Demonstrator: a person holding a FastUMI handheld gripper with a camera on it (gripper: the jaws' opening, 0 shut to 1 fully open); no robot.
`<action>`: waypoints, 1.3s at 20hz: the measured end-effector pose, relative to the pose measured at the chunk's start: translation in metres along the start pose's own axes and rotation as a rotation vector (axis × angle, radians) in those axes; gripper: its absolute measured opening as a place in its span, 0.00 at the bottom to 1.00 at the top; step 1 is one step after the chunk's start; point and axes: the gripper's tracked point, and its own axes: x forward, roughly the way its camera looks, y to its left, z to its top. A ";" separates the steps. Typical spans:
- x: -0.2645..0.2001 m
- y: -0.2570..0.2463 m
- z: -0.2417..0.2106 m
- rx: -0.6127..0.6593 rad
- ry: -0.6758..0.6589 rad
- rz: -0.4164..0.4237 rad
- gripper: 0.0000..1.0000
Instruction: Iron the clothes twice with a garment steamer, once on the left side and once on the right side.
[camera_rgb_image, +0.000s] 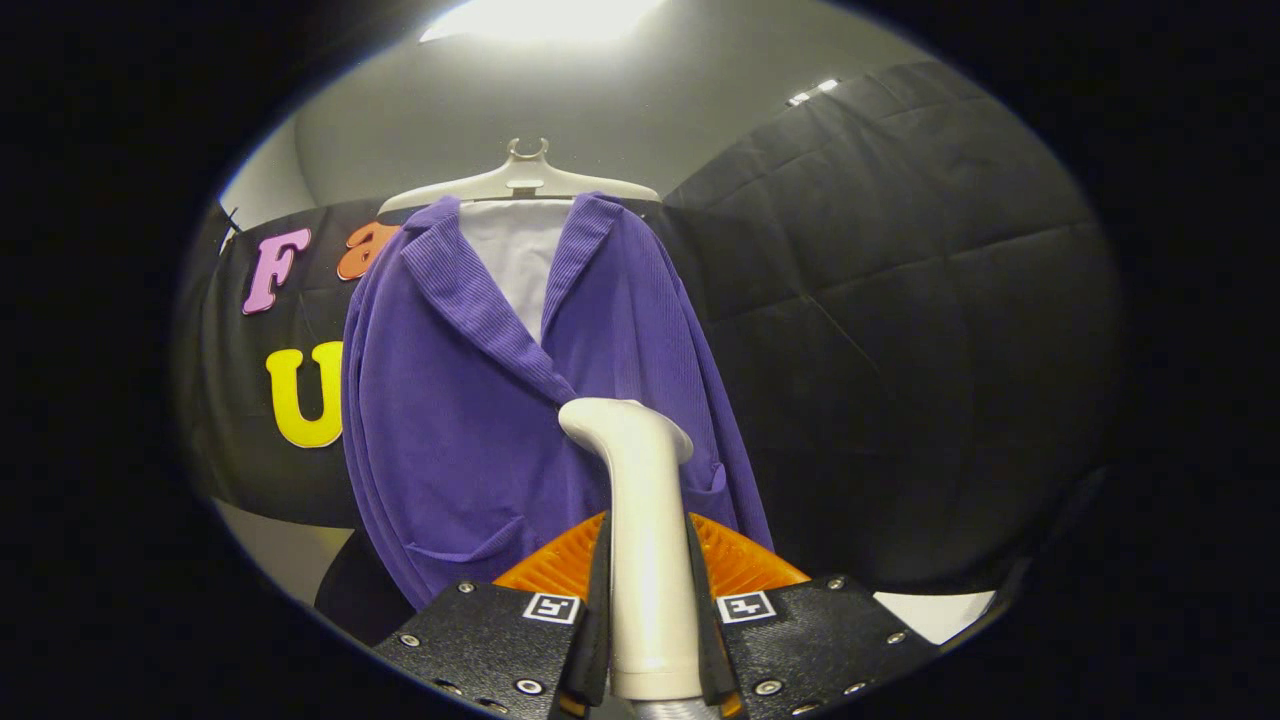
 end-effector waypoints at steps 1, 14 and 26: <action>-0.004 -0.001 -0.009 -0.006 0.020 0.004 0.35; -0.046 -0.012 -0.123 0.010 0.274 0.031 0.35; -0.180 0.036 -0.111 -0.116 0.253 0.251 0.35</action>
